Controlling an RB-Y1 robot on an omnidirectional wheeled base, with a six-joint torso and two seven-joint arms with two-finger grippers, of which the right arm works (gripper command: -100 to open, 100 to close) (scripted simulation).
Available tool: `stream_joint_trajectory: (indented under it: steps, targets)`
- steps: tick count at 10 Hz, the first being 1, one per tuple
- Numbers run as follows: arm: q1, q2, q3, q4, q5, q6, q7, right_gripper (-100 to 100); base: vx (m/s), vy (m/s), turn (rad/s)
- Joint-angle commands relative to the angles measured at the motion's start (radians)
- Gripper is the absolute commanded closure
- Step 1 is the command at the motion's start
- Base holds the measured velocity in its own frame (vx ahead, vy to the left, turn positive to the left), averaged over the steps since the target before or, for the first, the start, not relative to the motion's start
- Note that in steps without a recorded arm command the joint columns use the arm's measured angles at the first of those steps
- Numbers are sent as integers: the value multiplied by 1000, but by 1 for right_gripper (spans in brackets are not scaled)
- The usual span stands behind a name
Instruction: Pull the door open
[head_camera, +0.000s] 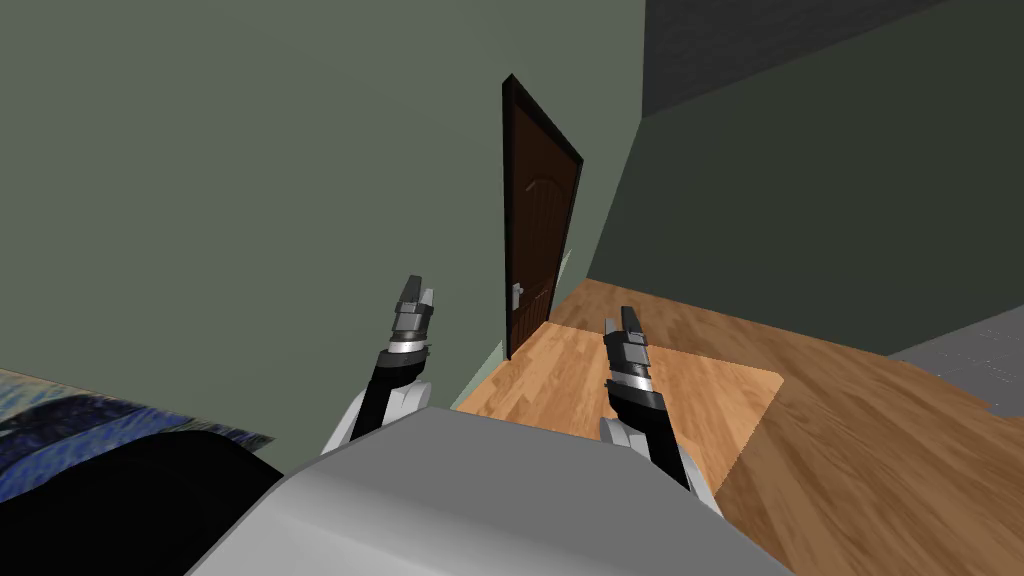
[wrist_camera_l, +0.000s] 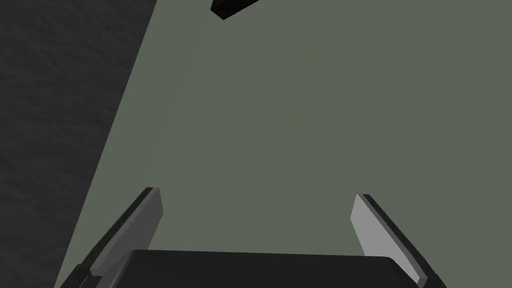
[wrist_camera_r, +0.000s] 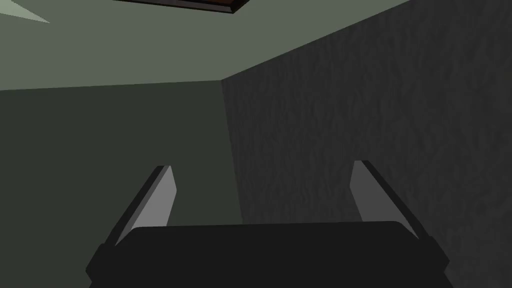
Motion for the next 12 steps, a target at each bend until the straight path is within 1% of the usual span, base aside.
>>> stream_joint_trajectory:
  steps: [1,2,3,7,8,11,12]
  targets:
    - [-18,-18,4,38,18,-8,24,-100,75,76,112]
    - [-25,-24,5,51,24,-11,33,-100,99,-25,117]
    - [-42,-41,9,88,42,-18,56,-100,162,-45,163]
    - [-87,-81,19,180,85,-37,115,-100,113,-63,101]
    - [-87,-81,19,180,85,-37,115,-100,61,-17,47]
    - [-127,-116,28,262,125,-55,168,-100,64,-25,121]
    - [-127,-116,28,263,125,-55,168,-100,57,-28,45]
